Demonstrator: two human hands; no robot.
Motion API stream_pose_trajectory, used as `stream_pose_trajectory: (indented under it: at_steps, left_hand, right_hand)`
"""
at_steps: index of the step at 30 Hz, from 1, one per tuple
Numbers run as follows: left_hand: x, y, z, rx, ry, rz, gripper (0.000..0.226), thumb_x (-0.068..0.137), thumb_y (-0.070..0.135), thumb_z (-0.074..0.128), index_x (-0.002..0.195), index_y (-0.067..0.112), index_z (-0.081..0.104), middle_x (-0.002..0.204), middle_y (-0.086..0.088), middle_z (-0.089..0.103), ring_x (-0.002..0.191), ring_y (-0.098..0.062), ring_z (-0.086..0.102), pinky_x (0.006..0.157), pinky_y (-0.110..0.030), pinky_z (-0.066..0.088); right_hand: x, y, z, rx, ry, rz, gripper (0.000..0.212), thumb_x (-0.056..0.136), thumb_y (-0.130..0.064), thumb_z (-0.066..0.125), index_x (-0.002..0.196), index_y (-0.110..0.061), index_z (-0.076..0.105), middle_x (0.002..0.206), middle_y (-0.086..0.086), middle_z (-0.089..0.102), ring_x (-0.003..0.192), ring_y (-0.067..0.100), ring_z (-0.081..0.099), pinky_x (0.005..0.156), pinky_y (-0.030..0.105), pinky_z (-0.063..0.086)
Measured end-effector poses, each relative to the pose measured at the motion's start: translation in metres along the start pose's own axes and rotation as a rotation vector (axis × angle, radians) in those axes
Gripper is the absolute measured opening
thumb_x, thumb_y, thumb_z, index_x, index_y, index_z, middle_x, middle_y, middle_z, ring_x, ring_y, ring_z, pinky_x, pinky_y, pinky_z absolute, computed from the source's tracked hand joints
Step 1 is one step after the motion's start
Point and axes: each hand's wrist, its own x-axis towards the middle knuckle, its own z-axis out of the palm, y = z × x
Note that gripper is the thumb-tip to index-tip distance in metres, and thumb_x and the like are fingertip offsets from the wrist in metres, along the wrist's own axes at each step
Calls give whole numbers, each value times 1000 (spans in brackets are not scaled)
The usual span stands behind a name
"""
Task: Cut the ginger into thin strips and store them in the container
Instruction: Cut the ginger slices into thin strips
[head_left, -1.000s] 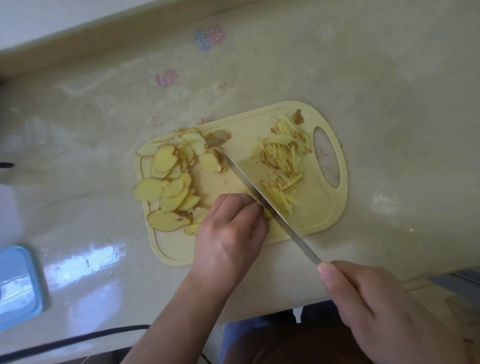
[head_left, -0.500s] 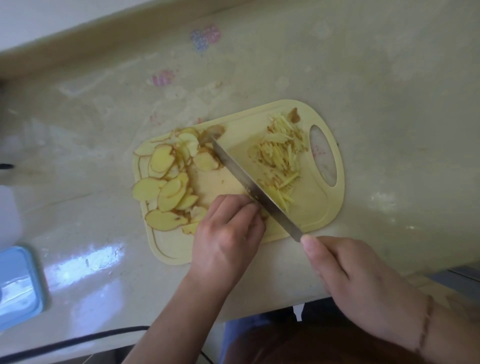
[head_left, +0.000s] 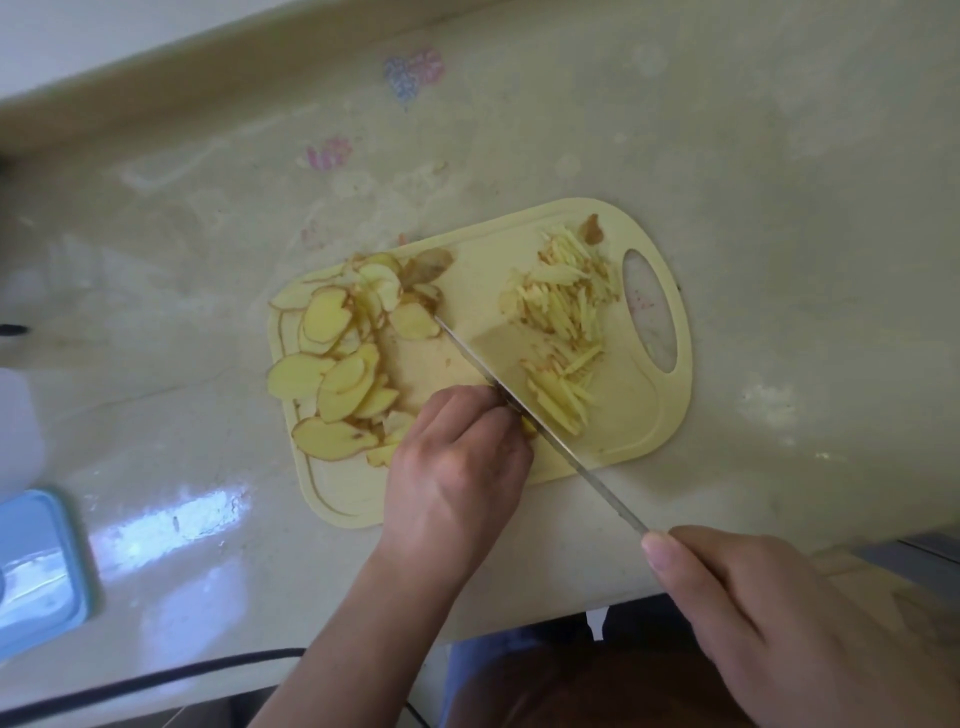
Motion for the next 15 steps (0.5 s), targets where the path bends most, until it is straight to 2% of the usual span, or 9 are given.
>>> stream_pose_trajectory:
  at_steps: [1, 3, 4, 8, 11, 13, 15]
  left_hand:
    - [0, 0, 0, -1, 3, 1, 7, 80, -5, 76, 80, 2, 75, 87, -7, 69, 78, -27, 64, 74, -28, 50]
    - [0, 0, 1, -9, 12, 5, 7, 80, -5, 75, 80, 2, 75, 86, -7, 69, 79, -27, 65, 74, -27, 51]
    - [-1, 0, 1, -12, 17, 9, 7, 80, -6, 75, 81, 1, 75, 87, -8, 70, 80, -27, 66, 74, -27, 51]
    - [-2, -1, 1, -7, 22, 14, 5, 82, -4, 74, 83, 1, 76, 89, -9, 70, 81, -26, 66, 74, -28, 52]
    - [-1, 0, 0, -3, 13, 15, 3, 84, -1, 77, 84, 2, 76, 89, -8, 70, 80, -25, 65, 74, -30, 52]
    - [0, 0, 0, 5, 4, 9, 5, 83, -1, 77, 81, 3, 75, 86, -7, 69, 80, -25, 65, 73, -31, 52]
    - [0, 1, -2, 5, -4, 2, 8, 83, -2, 76, 79, 4, 75, 85, -5, 69, 80, -25, 66, 74, -28, 52]
  right_hand:
    - [2, 1, 1, 26, -28, 42, 76, 93, -79, 15, 55, -27, 56, 84, -8, 58, 56, 2, 54, 50, 15, 40]
    - [8, 4, 2, 89, -173, 160, 87, 75, -93, 4, 64, -19, 50, 67, -10, 57, 57, 6, 54, 54, 17, 38]
    - [11, 8, 5, 95, -211, 160, 87, 72, -93, 3, 62, -18, 45, 61, -10, 55, 57, 8, 53, 55, 19, 37]
    - [26, 14, 15, 154, -260, 85, 65, 81, -79, 15, 56, -22, 37, 55, -12, 52, 54, 10, 49, 54, 22, 36]
    - [26, 10, 9, 204, -276, 122, 67, 81, -80, 18, 58, -21, 41, 51, -8, 51, 48, 10, 48, 50, 19, 33]
    - [19, 4, 2, 198, -292, 136, 72, 81, -84, 15, 60, -25, 49, 58, -11, 58, 50, 5, 53, 51, 14, 36]
    - [11, 5, 2, 82, -130, 9, 74, 92, -78, 17, 50, -27, 51, 82, -17, 62, 52, -5, 54, 48, 7, 36]
